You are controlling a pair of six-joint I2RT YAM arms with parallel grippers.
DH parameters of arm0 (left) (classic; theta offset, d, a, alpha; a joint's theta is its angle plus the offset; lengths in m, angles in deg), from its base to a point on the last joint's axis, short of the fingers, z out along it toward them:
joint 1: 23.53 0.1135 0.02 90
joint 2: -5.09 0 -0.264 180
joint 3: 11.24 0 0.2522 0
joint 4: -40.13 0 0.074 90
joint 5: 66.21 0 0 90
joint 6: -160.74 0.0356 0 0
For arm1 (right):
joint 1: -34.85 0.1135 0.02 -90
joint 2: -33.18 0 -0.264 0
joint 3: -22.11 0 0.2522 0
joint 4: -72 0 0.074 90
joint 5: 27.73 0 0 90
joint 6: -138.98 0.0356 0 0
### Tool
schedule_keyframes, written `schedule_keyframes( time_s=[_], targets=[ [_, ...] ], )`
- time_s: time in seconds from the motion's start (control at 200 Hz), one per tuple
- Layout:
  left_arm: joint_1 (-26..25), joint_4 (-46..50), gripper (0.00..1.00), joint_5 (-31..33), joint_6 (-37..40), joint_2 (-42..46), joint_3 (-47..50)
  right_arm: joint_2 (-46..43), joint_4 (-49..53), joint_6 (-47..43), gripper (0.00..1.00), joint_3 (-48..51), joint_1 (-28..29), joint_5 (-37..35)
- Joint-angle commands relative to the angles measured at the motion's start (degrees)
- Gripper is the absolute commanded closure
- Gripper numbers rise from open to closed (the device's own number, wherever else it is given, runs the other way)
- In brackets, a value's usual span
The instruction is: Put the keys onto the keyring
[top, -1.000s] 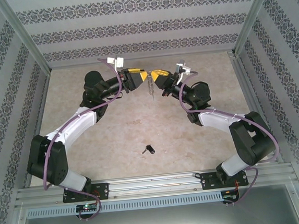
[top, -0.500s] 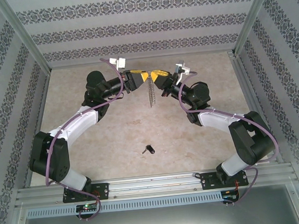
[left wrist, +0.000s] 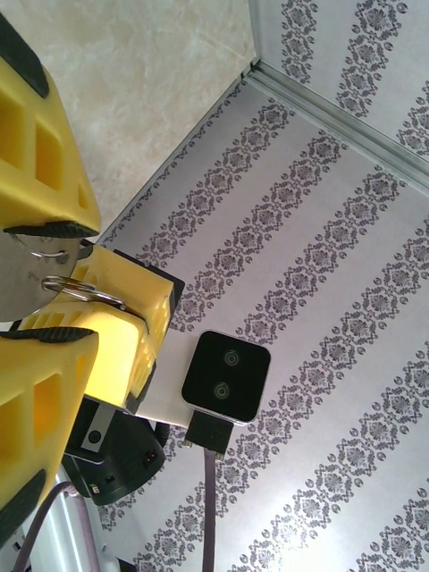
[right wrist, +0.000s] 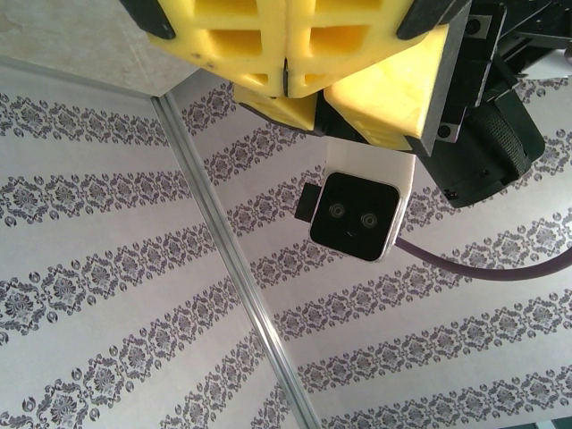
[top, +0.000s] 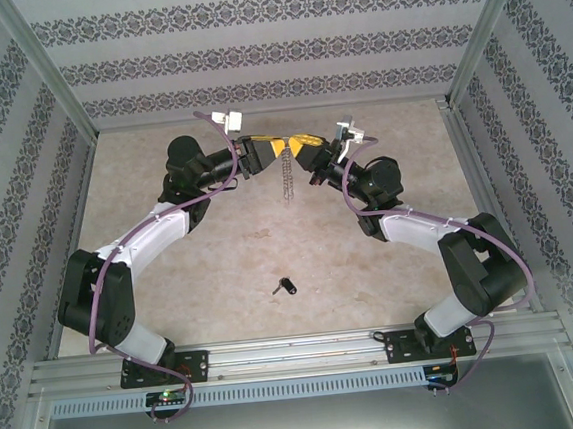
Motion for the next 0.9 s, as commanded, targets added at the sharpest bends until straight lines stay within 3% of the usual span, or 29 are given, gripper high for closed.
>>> schedule_keyframes(
  time_s=[0.0, 0.56, 0.734, 0.779, 0.894],
  targets=[
    [0.4, -4.4, 0.69, -1.3, -1.0, -0.7, -1.5, -0.5, -3.8, 0.3, 1.0, -1.2, 0.7, 0.6],
    [0.4, -3.8, 0.85, -2.0, -0.5, -1.1, -1.8, -0.1, -3.7, 0.8, 1.0, -1.8, 0.9, 1.2],
    [-0.5, -1.5, 1.0, -3.1, 3.2, -1.4, -3.0, -0.2, -3.8, 1.1, 1.0, -1.8, 0.9, 1.2],
    [-0.7, -0.3, 1.0, -2.9, 5.2, -1.0, -2.9, -0.4, -3.8, 1.2, 1.0, -1.7, 0.8, 0.9],
    [-0.8, 2.4, 1.0, -1.7, 10.6, 0.5, -2.4, -1.7, -3.8, 3.1, 0.67, -0.5, -1.1, -0.1]
  ],
)
